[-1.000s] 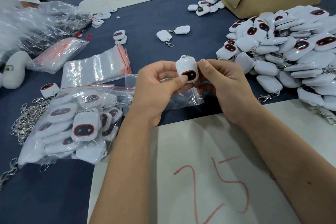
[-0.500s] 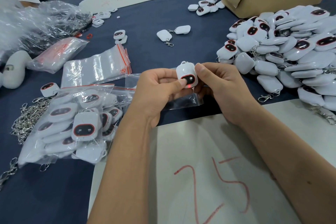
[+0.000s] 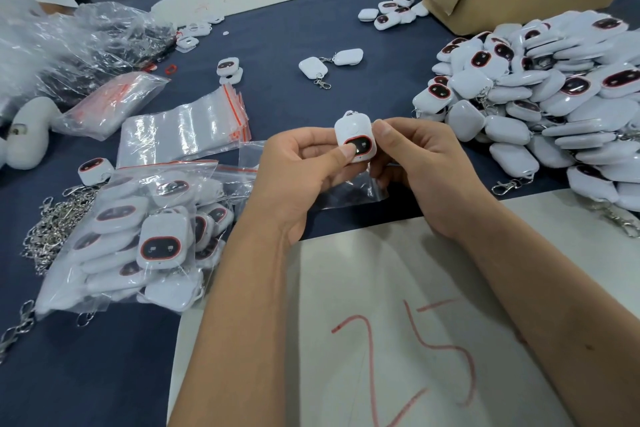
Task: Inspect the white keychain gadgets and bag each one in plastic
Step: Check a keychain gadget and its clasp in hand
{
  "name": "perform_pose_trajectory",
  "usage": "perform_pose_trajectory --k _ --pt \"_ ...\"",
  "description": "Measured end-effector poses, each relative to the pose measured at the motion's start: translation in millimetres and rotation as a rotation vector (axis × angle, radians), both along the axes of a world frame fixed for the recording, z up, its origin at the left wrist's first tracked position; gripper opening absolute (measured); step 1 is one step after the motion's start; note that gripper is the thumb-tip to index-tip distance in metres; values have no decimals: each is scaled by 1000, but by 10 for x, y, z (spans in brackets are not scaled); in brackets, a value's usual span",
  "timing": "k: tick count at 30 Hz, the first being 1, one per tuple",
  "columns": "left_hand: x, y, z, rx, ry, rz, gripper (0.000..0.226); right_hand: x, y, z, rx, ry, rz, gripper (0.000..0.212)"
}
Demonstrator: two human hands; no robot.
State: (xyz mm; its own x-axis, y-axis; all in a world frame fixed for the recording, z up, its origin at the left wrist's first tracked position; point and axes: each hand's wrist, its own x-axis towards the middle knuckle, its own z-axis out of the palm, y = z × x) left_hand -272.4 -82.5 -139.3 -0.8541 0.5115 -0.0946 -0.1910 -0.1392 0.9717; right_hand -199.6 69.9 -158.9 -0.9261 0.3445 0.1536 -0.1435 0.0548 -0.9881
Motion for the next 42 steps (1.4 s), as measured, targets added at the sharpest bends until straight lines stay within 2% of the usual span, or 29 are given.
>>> perform_pose_trajectory --k 8,14,17,20,26,35,42 --pt "-4 -11 -12 -46 25 -39 14 12 7 7 46 -38 -40 13" --pt "-25 30 8 -38 -76 -23 29 17 7 18 120 -85 -96 12" --pt "-28 27 -3 -38 -84 -30 25 15 5 19 112 -96 -80 14" --pt "-24 23 -36 -74 -27 -37 17 10 5 11 116 -104 -70 14" --pt "-40 8 -68 -86 50 -15 22 10 43 -11 175 -104 -38 18" --pt "-66 -28 -99 -37 145 -37 28 2 44 -34 193 -2 -53 15" --pt "-92 -29 -94 -46 309 -12 37 2 31 -46 249 87 -44 20"
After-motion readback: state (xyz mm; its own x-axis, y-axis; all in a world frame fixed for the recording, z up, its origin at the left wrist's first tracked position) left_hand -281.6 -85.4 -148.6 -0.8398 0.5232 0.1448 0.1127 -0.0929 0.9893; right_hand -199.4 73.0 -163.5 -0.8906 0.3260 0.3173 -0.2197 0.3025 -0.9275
